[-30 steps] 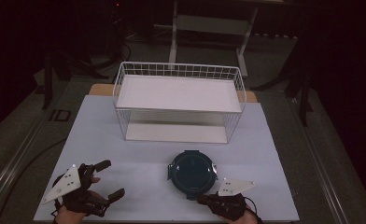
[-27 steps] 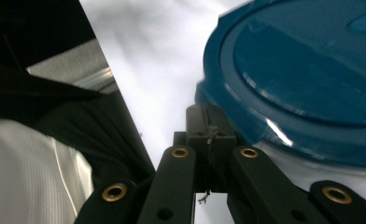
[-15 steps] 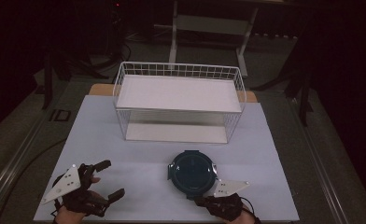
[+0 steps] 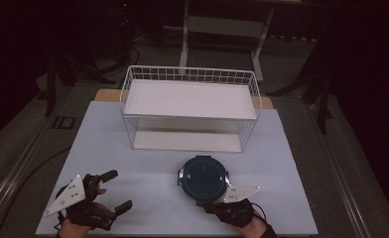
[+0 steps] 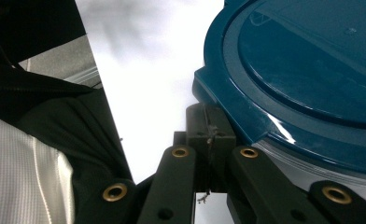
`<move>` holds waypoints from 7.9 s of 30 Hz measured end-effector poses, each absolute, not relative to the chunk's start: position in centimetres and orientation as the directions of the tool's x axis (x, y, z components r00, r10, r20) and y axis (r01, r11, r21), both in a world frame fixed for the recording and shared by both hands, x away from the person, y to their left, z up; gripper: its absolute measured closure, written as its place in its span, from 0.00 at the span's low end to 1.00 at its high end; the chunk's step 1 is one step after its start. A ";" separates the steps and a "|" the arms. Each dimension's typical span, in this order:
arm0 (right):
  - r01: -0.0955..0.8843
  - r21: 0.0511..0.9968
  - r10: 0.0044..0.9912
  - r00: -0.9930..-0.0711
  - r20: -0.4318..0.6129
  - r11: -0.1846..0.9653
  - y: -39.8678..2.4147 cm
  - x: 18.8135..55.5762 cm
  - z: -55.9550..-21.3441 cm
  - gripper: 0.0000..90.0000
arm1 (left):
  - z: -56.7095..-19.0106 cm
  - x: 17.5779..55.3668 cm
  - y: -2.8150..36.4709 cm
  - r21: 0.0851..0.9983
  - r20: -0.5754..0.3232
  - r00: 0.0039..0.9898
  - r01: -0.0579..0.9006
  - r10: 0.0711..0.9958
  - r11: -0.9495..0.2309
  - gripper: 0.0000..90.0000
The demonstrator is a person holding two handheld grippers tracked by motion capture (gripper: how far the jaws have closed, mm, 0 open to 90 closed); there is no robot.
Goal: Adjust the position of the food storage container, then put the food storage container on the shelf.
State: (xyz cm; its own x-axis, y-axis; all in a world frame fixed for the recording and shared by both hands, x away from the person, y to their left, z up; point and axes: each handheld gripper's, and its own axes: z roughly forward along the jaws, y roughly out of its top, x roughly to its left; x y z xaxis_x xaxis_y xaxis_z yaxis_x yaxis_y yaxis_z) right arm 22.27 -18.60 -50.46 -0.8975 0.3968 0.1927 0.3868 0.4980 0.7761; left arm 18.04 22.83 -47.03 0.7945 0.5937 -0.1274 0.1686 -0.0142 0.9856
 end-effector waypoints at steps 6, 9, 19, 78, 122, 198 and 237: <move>0.378 0.778 0.402 -0.898 0.177 0.501 -18.4 22.9 -50.4 1.00 | -47.0 18.0 22.8 0.985 -0.127 0.796 0.169 0.592 -0.016 0.00; 0.376 0.780 0.402 -0.899 0.175 0.501 -18.3 23.4 -50.5 1.00 | -47.0 18.0 22.8 0.985 -0.128 0.795 0.170 0.593 -0.014 0.00; 0.375 0.794 0.420 -0.892 0.168 0.478 -18.5 23.9 -50.4 1.00 | -47.0 18.0 22.8 0.985 -0.128 0.796 0.170 0.591 -0.014 0.00; 0.360 0.885 0.607 -0.786 0.116 0.297 -22.8 27.5 -47.4 0.51 | -46.8 18.3 21.8 0.980 -0.132 0.812 0.193 0.569 -0.049 0.00; 0.355 0.901 0.627 -0.768 0.129 0.249 -22.2 27.6 -45.9 0.13 | -48.8 32.1 13.1 0.547 -0.626 0.509 0.827 0.590 -0.134 0.02; 0.832 0.550 0.469 -0.517 0.716 0.075 -23.5 30.1 -50.6 0.63 | -49.8 29.9 13.4 0.557 -0.669 0.529 0.822 0.522 -0.119 0.63; 0.734 0.678 0.503 -0.598 0.623 0.034 -21.8 39.2 -50.5 0.63 | -50.1 38.0 14.6 0.709 -0.560 0.598 0.704 0.574 -0.042 0.62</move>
State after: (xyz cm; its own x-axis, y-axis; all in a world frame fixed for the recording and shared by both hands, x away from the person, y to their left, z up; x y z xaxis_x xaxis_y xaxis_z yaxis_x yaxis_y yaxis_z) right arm 39.25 -21.80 -50.47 -0.5984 0.5035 0.6232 0.7345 0.0341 0.6778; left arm 37.95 14.57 -50.10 0.5976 0.5735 -0.5603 0.7044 -0.0418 0.7086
